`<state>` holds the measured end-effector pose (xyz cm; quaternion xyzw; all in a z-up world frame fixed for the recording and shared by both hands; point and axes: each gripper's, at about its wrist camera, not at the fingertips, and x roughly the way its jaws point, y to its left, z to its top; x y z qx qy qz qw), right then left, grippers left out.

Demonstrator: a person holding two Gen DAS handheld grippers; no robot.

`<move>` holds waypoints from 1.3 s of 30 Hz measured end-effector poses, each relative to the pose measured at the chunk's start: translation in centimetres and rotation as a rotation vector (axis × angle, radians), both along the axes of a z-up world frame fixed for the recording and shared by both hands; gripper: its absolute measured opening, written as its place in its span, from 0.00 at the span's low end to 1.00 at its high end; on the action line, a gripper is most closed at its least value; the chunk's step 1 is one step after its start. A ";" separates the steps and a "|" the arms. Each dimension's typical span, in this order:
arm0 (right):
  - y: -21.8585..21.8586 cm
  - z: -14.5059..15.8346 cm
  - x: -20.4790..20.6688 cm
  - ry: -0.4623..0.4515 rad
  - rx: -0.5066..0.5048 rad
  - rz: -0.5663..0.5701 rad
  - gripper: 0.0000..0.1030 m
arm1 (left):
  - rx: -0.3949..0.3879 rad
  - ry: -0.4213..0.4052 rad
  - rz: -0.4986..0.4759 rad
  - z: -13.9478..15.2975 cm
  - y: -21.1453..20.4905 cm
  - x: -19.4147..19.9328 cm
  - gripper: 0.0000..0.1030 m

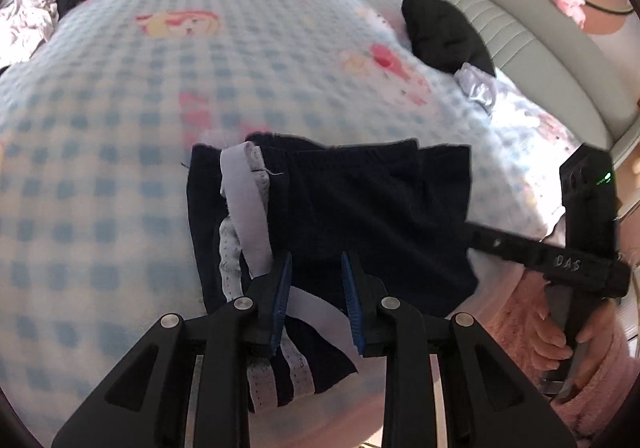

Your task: Fold clothes

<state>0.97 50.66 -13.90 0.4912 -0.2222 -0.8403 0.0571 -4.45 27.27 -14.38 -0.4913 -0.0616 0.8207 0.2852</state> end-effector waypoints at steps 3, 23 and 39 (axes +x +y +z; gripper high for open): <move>-0.2 0.1 -0.6 0.009 -0.026 0.009 0.53 | 0.041 -0.005 0.003 0.5 -0.5 0.2 0.30; -13.1 0.8 -3.1 0.054 -0.036 0.336 0.08 | 0.319 -0.076 0.083 2.0 -7.8 0.0 0.37; -0.7 3.1 1.1 0.053 -0.067 -0.040 0.75 | 0.247 -0.090 0.008 1.2 -3.9 0.1 0.37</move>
